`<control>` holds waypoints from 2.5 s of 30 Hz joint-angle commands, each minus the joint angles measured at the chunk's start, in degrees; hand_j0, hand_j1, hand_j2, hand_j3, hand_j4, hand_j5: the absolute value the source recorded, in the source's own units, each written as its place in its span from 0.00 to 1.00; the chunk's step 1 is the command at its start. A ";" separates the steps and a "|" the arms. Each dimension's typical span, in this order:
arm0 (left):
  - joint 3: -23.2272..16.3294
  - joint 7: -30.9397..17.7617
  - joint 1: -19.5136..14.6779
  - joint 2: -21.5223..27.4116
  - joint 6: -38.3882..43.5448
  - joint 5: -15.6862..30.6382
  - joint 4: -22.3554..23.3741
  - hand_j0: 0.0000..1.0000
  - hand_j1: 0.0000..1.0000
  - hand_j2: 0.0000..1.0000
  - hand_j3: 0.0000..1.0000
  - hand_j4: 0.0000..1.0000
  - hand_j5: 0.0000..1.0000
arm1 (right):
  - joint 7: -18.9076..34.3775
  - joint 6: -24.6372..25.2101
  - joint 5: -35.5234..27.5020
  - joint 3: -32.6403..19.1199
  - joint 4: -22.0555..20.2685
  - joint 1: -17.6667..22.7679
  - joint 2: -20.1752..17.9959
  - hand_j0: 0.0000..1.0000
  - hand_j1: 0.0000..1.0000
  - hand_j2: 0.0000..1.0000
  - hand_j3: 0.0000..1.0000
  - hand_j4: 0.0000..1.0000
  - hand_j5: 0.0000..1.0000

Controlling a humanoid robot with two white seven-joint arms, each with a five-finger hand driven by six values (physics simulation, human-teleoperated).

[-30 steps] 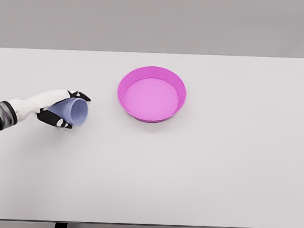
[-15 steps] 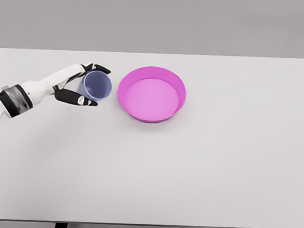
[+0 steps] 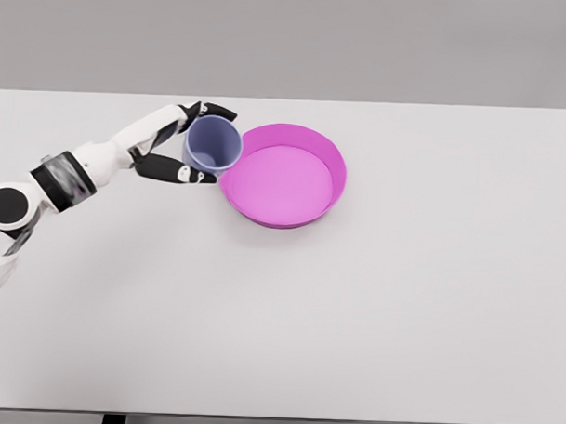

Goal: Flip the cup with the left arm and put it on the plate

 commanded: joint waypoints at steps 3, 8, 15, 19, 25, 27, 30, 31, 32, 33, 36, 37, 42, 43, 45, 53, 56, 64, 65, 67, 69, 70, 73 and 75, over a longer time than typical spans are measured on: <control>0.07 -0.05 -0.09 -2.08 0.01 0.44 0.07 0.80 0.80 0.80 0.80 0.80 0.80 | 0.01 0.00 -0.01 -0.04 -0.01 0.00 0.00 1.00 1.00 1.00 1.00 1.00 1.00; 0.07 -0.05 -0.18 -5.77 -0.16 0.35 2.00 0.80 0.80 0.80 0.80 0.80 0.80 | 0.01 0.00 -0.01 0.05 0.07 0.00 0.00 1.00 1.00 1.00 1.00 1.00 1.00; 0.07 0.04 -0.26 -9.37 -4.38 2.37 5.52 0.80 0.80 0.80 0.80 0.80 0.80 | 0.01 0.00 -0.01 -0.04 0.07 -0.09 0.00 1.00 1.00 1.00 1.00 1.00 1.00; -0.02 -0.05 -1.14 -12.27 -7.37 3.16 8.86 0.80 0.80 0.80 0.80 0.80 0.80 | 0.01 0.00 -0.01 -0.04 -0.01 0.00 0.00 1.00 1.00 1.00 1.00 1.00 1.00; -0.11 -0.05 -1.14 -15.17 -9.21 3.16 12.72 0.81 0.81 0.81 0.81 0.81 0.81 | 0.01 0.00 -0.01 0.05 -0.01 0.00 0.00 1.00 1.00 1.00 1.00 1.00 1.00; -0.19 -0.05 -1.06 -16.05 -9.21 3.16 13.69 0.81 0.81 0.81 0.81 0.81 0.81 | 0.01 0.00 -0.01 -0.04 -0.01 0.00 0.00 1.00 1.00 1.00 1.00 1.00 1.00; -0.28 -0.05 -1.05 -16.93 -9.30 3.07 15.01 0.81 0.81 0.81 0.81 0.81 0.81 | 0.01 0.00 -0.01 -0.04 -0.01 0.00 0.00 1.00 1.00 1.00 1.00 1.00 1.00; -0.28 -0.14 -1.05 -17.02 -9.30 3.07 15.27 0.81 0.81 0.81 0.81 0.81 0.81 | 0.01 0.00 -0.01 -0.04 0.07 0.00 0.00 1.00 1.00 1.00 1.00 1.00 1.00; -0.28 -0.14 -0.97 -17.72 -9.30 3.07 16.06 0.81 0.81 0.81 0.81 0.81 0.81 | 0.01 0.00 -0.01 -0.04 0.07 0.00 0.00 1.00 1.00 1.00 1.00 1.00 1.00; -0.37 -0.05 -0.97 -18.25 -9.30 2.99 16.59 0.81 0.81 0.81 0.81 0.81 0.81 | 0.01 0.00 -0.01 -0.04 -0.01 0.00 0.00 1.00 1.00 1.00 1.00 1.00 1.00; -0.37 -0.05 -0.79 -19.22 -9.30 2.99 18.00 0.82 0.82 0.82 0.82 0.82 0.82 | 0.01 0.00 -0.01 -0.04 0.07 0.00 0.00 1.00 1.00 1.00 1.00 1.00 1.00; -0.37 -0.14 -0.79 -19.74 -9.30 2.99 18.35 0.82 0.82 0.82 0.82 0.82 0.82 | 0.01 0.00 -0.01 -0.04 -0.01 0.00 0.00 1.00 1.00 1.00 1.00 1.00 1.00; -0.37 -0.05 -0.70 -20.71 -9.30 3.07 19.93 0.82 0.82 0.82 0.82 0.82 0.82 | 0.01 0.00 -0.01 0.05 -0.01 0.00 0.00 1.00 1.00 1.00 1.00 1.00 1.00; -0.37 -0.05 -0.70 -20.89 -9.30 3.07 20.20 0.82 0.82 0.82 0.82 0.82 0.82 | 0.01 0.00 -0.01 -0.04 -0.01 0.00 0.00 1.00 1.00 1.00 1.00 1.00 1.00; -0.37 -0.14 -0.70 -21.41 -9.39 3.07 20.72 0.84 0.84 0.84 0.84 0.84 0.84 | 0.01 0.00 -0.01 0.05 -0.01 0.00 0.00 1.00 1.00 1.00 1.00 1.00 1.00; -0.37 -0.05 -0.70 -21.59 -10.18 2.90 20.81 1.00 1.00 1.00 1.00 1.00 1.00 | 0.01 0.00 -0.01 0.05 -0.01 0.00 0.00 1.00 1.00 1.00 1.00 1.00 1.00; -0.28 -0.05 -0.62 -21.41 -10.18 2.81 20.81 1.00 1.00 1.00 1.00 1.00 1.00 | 0.01 0.00 -0.01 -0.04 0.07 0.00 0.00 1.00 1.00 1.00 1.00 1.00 1.00; -0.11 -0.05 -0.53 -20.62 -10.36 2.55 20.37 1.00 1.00 1.00 1.00 1.00 1.00 | 0.01 0.00 -0.01 -0.04 -0.01 0.00 0.00 1.00 1.00 1.00 1.00 1.00 1.00; -0.02 -0.05 -0.53 -20.54 -10.36 2.55 20.37 1.00 1.00 1.00 1.00 1.00 1.00 | 0.01 0.00 -0.01 -0.04 -0.01 0.00 0.00 1.00 1.00 1.00 1.00 1.00 1.00; -0.02 -0.05 -0.53 -20.53 -10.36 2.55 20.20 1.00 1.00 1.00 1.00 1.00 1.00 | 0.01 0.00 -0.01 -0.04 0.07 0.00 0.00 1.00 1.00 1.00 1.00 1.00 1.00; 0.07 -0.05 -0.44 -20.45 -10.36 2.55 20.02 1.00 1.00 1.00 1.00 1.00 1.00 | 0.01 0.00 -0.01 -0.04 0.07 0.00 0.00 1.00 1.00 1.00 1.00 1.00 1.00; 0.07 -0.05 -0.61 -20.45 -10.36 2.55 20.02 1.00 1.00 1.00 1.00 1.00 1.00 | 0.01 0.00 -0.01 -0.04 -0.01 -0.09 0.00 1.00 1.00 1.00 1.00 1.00 1.00; 0.07 -0.05 -0.70 -19.04 -10.36 2.55 19.84 1.00 1.00 1.00 1.00 1.00 1.00 | 0.01 0.00 -0.01 -0.04 -0.01 0.00 0.00 1.00 1.00 1.00 1.00 1.00 1.00; 0.07 -0.05 -0.79 -18.95 -10.36 2.55 19.67 1.00 1.00 1.00 1.00 1.00 1.00 | 0.01 0.00 -0.01 -0.04 0.07 0.00 0.00 1.00 1.00 1.00 1.00 1.00 1.00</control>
